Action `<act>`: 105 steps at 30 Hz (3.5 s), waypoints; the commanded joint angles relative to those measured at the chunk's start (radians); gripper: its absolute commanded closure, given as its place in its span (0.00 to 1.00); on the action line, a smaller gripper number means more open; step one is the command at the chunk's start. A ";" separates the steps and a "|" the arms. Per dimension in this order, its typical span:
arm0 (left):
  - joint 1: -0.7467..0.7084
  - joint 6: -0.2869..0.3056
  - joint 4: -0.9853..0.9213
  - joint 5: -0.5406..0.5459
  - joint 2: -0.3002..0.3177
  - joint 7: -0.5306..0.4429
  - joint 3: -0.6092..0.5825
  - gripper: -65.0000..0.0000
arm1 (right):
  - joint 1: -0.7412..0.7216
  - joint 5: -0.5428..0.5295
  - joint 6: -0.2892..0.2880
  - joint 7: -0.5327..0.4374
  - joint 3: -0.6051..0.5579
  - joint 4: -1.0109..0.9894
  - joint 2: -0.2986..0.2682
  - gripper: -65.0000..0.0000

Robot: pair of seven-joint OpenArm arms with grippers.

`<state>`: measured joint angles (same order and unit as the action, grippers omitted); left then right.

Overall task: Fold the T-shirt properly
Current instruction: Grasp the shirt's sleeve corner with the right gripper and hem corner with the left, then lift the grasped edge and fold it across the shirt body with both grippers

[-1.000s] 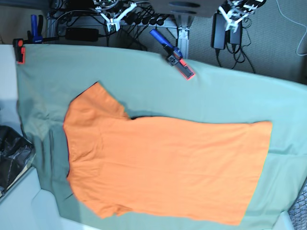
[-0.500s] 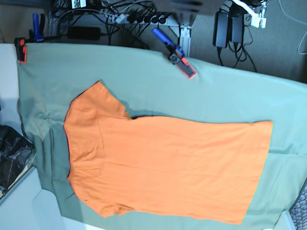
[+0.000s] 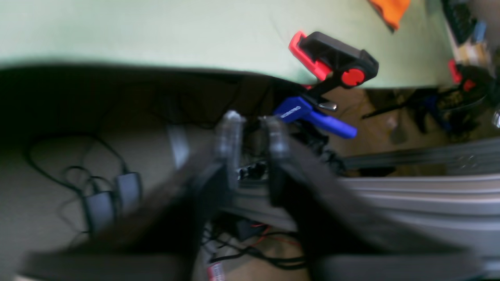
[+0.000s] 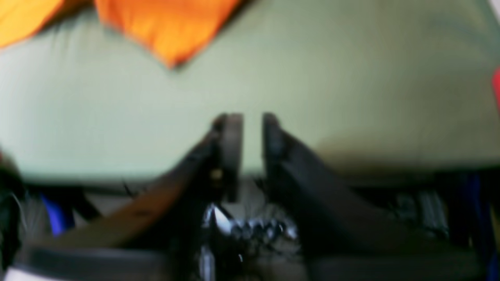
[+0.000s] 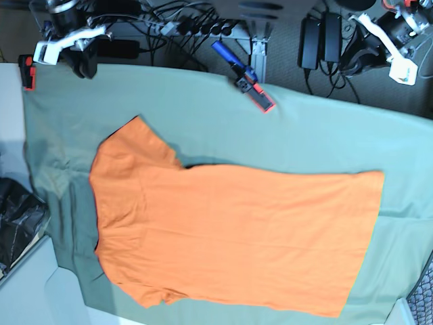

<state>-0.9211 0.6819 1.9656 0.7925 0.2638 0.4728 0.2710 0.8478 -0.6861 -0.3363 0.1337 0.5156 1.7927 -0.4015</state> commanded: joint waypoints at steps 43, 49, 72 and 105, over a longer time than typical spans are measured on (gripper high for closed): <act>0.215 -0.173 0.010 0.018 0.128 0.003 0.089 0.49 | -0.612 0.018 0.111 0.162 -0.227 -0.317 0.272 0.62; 0.397 -0.192 -0.163 0.000 0.141 0.003 0.029 0.49 | -0.612 0.045 0.111 0.146 -0.227 -0.317 0.269 1.00; 0.793 -0.165 -0.629 0.006 0.129 0.038 -0.015 0.49 | -0.614 0.084 0.111 0.144 -0.227 -0.317 0.269 1.00; 0.763 0.016 -0.603 0.188 0.242 0.132 -0.093 1.00 | -0.525 0.072 0.066 0.268 -0.148 -0.160 0.145 1.00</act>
<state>-0.1627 0.6750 1.3464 0.9688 0.4873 0.6140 0.1711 0.3256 -0.6083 -0.2264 0.4164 0.3599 1.6146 -0.2443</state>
